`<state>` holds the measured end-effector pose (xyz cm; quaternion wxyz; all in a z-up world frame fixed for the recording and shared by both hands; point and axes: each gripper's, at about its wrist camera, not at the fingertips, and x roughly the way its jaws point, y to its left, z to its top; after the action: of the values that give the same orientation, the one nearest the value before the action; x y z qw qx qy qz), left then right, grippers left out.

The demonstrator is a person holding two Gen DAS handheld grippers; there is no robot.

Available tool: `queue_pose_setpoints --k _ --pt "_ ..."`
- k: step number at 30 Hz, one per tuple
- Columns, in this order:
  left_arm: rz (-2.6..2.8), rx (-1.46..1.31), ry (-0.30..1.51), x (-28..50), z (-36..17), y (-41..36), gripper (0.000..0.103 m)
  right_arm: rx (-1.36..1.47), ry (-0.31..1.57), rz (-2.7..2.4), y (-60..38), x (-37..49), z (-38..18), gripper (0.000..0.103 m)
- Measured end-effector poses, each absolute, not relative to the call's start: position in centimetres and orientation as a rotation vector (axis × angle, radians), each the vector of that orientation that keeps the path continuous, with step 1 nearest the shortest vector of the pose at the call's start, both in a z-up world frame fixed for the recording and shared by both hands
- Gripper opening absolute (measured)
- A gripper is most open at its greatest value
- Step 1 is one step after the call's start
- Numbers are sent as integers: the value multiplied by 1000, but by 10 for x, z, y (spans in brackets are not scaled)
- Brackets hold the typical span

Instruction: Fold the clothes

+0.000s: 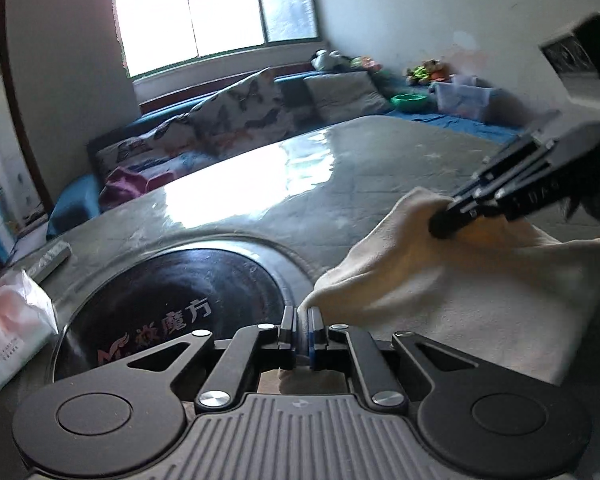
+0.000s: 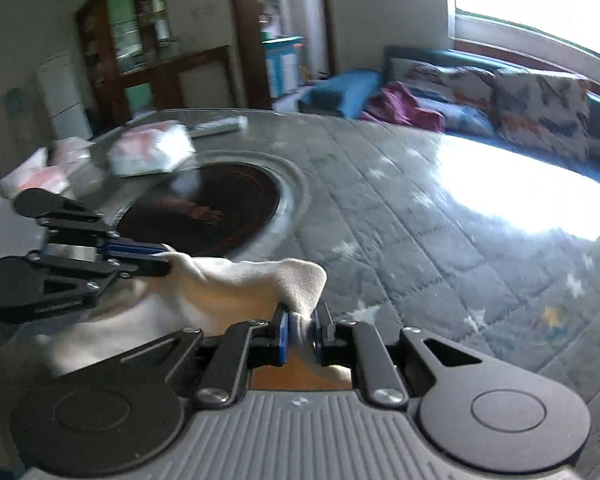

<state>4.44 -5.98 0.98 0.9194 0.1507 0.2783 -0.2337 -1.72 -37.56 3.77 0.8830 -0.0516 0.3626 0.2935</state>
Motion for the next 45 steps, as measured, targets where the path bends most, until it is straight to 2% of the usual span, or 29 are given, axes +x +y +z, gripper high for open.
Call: queue_pose_setpoints --k 10,22,25,27,34,35,39,45 --pt "-430 274 578 45 21 -58 11 -65 683 492 -408 -40 48 20" --pt "-514 238 604 38 30 -80 11 -63 748 417 -422 -51 29 20" --pt "-521 234 628 40 26 -85 11 -88 746 409 -419 -52 24 23" --pt "-516 235 649 46 22 -85 11 -98 736 394 -419 -53 24 29" --pt "-507 205 675 53 12 -80 11 -89 750 414 -422 -49 21 29" --pt "-505 199 677 54 11 -79 11 -90 752 422 -422 -49 21 27" --pt "-502 196 680 54 12 -80 11 -140 742 435 -416 -51 23 3" --pt "-492 192 688 55 11 -81 11 -189 744 369 -412 -43 21 3"
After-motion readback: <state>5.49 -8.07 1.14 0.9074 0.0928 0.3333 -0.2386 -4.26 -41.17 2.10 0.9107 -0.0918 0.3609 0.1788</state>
